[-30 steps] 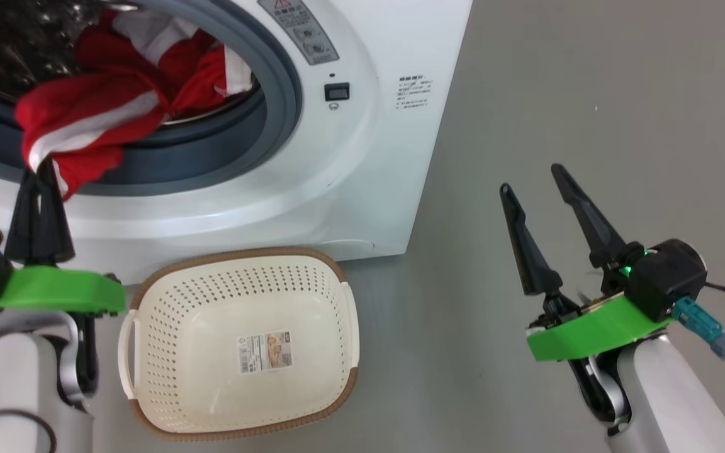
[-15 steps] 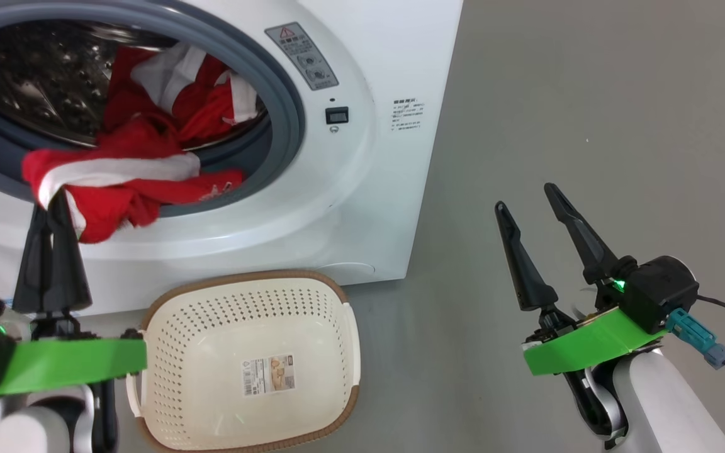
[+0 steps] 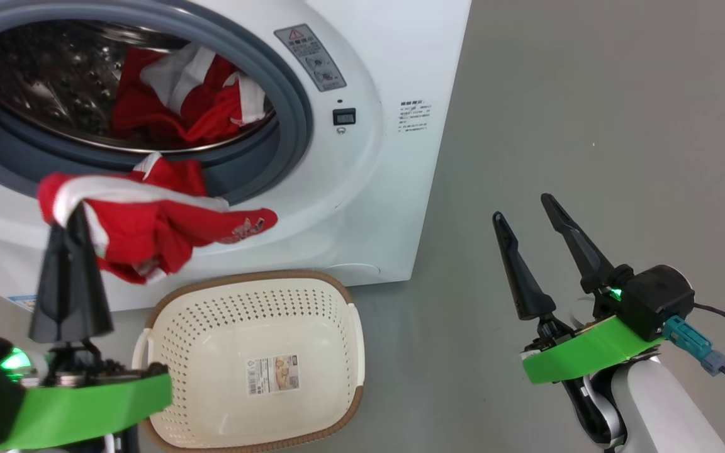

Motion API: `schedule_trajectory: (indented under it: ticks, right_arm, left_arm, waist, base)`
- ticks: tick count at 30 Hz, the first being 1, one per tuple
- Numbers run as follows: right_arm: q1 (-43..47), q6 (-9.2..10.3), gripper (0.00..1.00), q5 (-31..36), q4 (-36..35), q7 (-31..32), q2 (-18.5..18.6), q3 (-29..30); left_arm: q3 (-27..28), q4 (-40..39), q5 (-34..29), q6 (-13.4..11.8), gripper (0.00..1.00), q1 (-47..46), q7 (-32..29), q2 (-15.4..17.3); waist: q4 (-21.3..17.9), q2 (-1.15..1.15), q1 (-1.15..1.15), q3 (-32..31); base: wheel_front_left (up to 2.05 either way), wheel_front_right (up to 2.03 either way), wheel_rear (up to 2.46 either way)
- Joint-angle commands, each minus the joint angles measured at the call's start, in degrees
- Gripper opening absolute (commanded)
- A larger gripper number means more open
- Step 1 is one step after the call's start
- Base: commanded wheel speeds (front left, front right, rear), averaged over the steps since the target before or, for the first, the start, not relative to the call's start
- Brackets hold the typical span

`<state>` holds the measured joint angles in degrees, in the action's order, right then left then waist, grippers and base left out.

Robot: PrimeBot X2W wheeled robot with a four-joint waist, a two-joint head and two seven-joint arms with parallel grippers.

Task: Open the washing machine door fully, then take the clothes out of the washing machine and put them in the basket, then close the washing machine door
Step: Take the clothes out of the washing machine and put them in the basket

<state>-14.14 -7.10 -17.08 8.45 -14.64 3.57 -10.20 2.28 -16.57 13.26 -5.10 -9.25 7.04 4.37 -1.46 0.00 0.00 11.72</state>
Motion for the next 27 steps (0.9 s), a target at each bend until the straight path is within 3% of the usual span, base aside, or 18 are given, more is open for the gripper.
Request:
schedule_trajectory:
  ticks: [1, 12, 21, 27]
  right_arm:
    - [0.0, -0.39, 1.0, -0.1, -1.5, -0.4, 0.2, -1.4]
    - [-1.1, -0.39, 1.0, 0.2, -2.0, -0.4, 0.5, -1.7]
    - [-2.5, -0.39, 1.0, 0.9, -2.8, -0.4, 0.8, -1.6]
    - [-4.2, -0.39, 1.0, 1.1, -3.2, -0.4, 0.7, -1.6]
  left_arm:
    - [1.4, -1.3, 0.7, -0.4, 0.0, 0.3, -0.2, 0.4]
    - [-4.0, 12.3, 4.6, 0.9, 0.0, 0.6, 1.5, -0.9]
    - [-5.7, 27.8, 7.8, 3.0, 0.0, -4.5, 4.1, -1.2]
    - [-5.9, 42.7, 11.1, 5.4, 0.0, -10.8, 5.2, -1.3]
  waist:
    - [0.0, 0.0, 0.0, 0.2]
    - [0.6, 0.0, 0.0, 4.4]
    - [0.2, 0.0, 0.0, 9.0]
    - [-0.3, 0.0, 0.0, 12.4]
  base:
    - [0.0, 0.0, 0.0]
    - [0.0, 0.0, 0.0]
    - [0.0, 0.0, 0.0]
    - [0.0, 0.0, 0.0]
